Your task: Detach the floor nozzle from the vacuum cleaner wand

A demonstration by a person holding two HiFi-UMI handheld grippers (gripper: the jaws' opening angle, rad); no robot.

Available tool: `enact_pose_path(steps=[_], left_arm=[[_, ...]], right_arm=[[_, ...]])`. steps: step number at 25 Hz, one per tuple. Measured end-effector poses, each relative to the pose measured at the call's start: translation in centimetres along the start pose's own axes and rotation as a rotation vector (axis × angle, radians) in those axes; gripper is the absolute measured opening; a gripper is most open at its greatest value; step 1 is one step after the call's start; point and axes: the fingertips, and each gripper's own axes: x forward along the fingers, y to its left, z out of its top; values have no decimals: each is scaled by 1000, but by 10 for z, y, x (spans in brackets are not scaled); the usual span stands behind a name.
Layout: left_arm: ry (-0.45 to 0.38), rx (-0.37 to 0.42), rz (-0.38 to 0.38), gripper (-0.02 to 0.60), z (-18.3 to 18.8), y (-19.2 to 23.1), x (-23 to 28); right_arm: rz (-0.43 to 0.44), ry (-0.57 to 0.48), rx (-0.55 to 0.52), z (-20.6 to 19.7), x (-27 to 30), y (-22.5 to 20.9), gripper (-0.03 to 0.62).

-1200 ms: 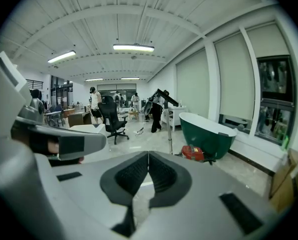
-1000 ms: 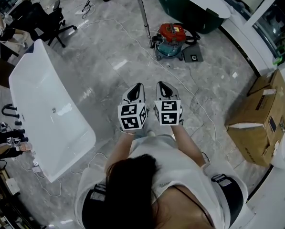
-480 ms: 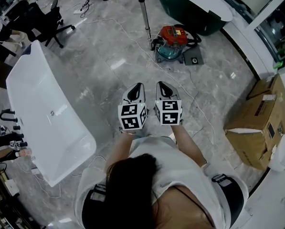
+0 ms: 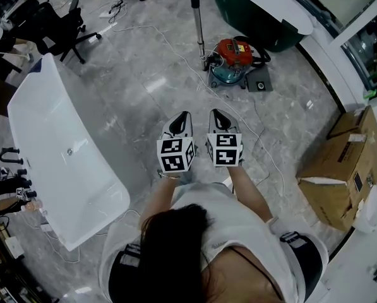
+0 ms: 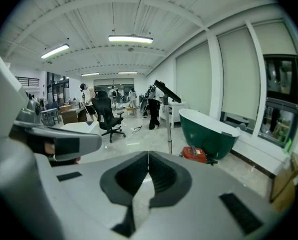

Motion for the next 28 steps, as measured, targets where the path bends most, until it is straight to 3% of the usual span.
enact_pose_path(steps=[14, 28], left_arm=[[4, 2, -10, 15, 21, 31, 32], [9, 30, -67, 15, 49, 55, 63]], right_arm=[[-43, 29, -42, 15, 42, 4, 15], [-50, -4, 31, 47, 79, 11, 15]])
